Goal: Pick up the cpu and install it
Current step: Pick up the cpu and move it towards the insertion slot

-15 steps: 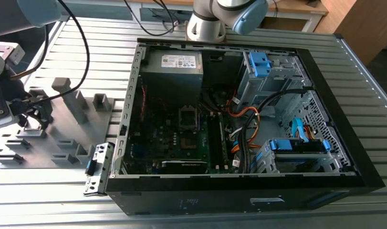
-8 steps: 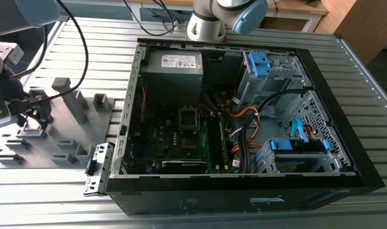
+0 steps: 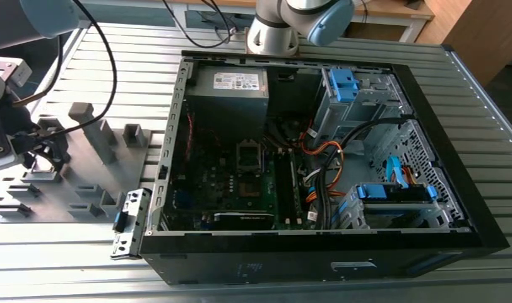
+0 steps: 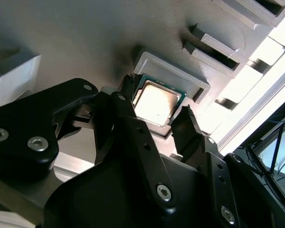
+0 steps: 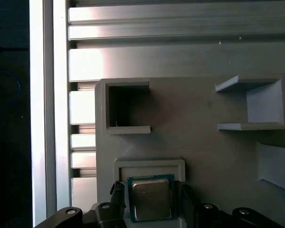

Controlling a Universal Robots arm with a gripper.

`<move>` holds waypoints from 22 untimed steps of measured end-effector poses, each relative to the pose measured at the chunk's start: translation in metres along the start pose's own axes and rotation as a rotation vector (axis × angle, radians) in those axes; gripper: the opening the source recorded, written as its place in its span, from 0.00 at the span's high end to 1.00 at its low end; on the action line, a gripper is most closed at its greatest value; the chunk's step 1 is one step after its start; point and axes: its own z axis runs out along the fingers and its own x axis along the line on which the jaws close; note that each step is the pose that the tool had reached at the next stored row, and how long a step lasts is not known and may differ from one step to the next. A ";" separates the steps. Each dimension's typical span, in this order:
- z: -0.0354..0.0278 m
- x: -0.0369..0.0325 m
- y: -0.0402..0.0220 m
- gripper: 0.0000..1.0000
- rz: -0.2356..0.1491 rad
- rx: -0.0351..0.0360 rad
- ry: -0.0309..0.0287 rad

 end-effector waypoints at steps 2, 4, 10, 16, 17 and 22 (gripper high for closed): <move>0.0005 0.0001 0.0000 0.41 0.000 0.0000 0.0000; 0.0006 0.0001 0.0000 0.41 0.000 0.0001 0.0001; 0.0008 0.0001 0.0000 0.41 0.000 0.0000 0.0000; 0.0009 0.0001 0.0000 0.43 0.000 0.0000 0.0000; 0.0009 0.0001 0.0000 0.49 0.000 0.0000 0.0000; 0.0010 0.0001 0.0000 0.49 0.000 0.0000 0.0001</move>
